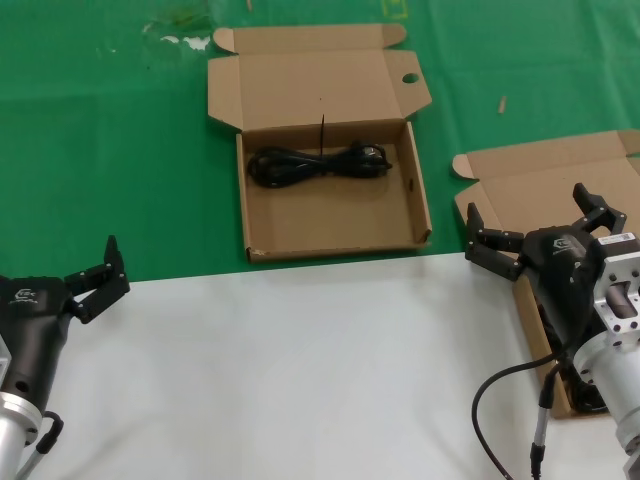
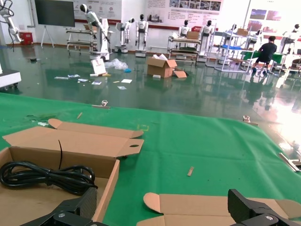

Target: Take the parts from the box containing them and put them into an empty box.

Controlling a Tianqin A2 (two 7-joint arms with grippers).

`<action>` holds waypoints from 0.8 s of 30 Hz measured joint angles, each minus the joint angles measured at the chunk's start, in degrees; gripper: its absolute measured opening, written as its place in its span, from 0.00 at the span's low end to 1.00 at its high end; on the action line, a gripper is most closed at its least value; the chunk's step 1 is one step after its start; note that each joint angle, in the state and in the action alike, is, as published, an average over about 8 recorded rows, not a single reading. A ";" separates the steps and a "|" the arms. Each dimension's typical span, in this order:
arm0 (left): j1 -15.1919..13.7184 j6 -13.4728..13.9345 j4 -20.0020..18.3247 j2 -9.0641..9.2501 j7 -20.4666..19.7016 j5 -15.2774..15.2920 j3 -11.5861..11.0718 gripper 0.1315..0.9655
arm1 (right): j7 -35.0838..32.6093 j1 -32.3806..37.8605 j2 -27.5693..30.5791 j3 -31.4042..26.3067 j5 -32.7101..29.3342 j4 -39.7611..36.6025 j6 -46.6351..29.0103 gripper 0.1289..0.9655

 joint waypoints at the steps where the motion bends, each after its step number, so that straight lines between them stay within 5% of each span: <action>1: 0.00 0.00 0.00 0.00 0.00 0.00 0.00 1.00 | 0.00 0.00 0.00 0.00 0.00 0.00 0.00 1.00; 24: 0.00 0.00 0.00 0.00 0.00 0.00 0.00 1.00 | 0.00 0.00 0.00 0.00 0.00 0.00 0.00 1.00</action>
